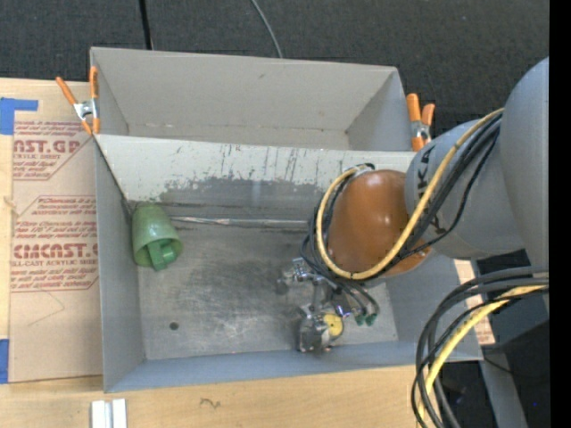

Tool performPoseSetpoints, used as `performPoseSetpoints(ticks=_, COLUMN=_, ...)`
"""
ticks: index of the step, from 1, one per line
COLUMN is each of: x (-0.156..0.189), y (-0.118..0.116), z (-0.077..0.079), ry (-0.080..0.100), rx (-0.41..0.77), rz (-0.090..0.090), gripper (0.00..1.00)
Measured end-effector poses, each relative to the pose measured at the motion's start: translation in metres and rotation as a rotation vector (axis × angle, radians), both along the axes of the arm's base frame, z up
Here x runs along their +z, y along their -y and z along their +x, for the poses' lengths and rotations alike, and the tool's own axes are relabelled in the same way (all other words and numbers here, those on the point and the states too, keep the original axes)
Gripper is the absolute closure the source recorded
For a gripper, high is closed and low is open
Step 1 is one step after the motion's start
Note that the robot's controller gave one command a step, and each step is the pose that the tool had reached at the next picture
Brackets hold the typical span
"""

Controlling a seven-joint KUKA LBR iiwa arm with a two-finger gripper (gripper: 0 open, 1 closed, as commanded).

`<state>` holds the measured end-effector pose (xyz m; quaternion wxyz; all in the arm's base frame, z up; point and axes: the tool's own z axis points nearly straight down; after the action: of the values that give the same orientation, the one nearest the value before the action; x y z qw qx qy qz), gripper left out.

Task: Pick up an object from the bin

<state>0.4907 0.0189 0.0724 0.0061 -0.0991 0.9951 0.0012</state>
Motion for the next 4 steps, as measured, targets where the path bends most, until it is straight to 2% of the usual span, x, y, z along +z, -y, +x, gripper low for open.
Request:
performPoseSetpoints(ticks=1, x=0.001, y=0.056, z=-0.003, ry=0.01, rx=0.135, rz=-0.002, gripper=0.0)
performPoseSetpoints(ticks=2, x=0.011, y=0.114, z=-0.001, ry=-0.009, rx=0.631, rz=-0.007, gripper=0.0)
performPoseSetpoints(ticks=3, x=0.011, y=0.112, z=-0.001, ry=-0.01, rx=0.632, rz=-0.004, gripper=1.0)
performPoseSetpoints(ticks=4, x=0.125, y=0.088, z=-0.003, ry=-0.003, rx=0.832, rz=-0.01, gripper=1.0)
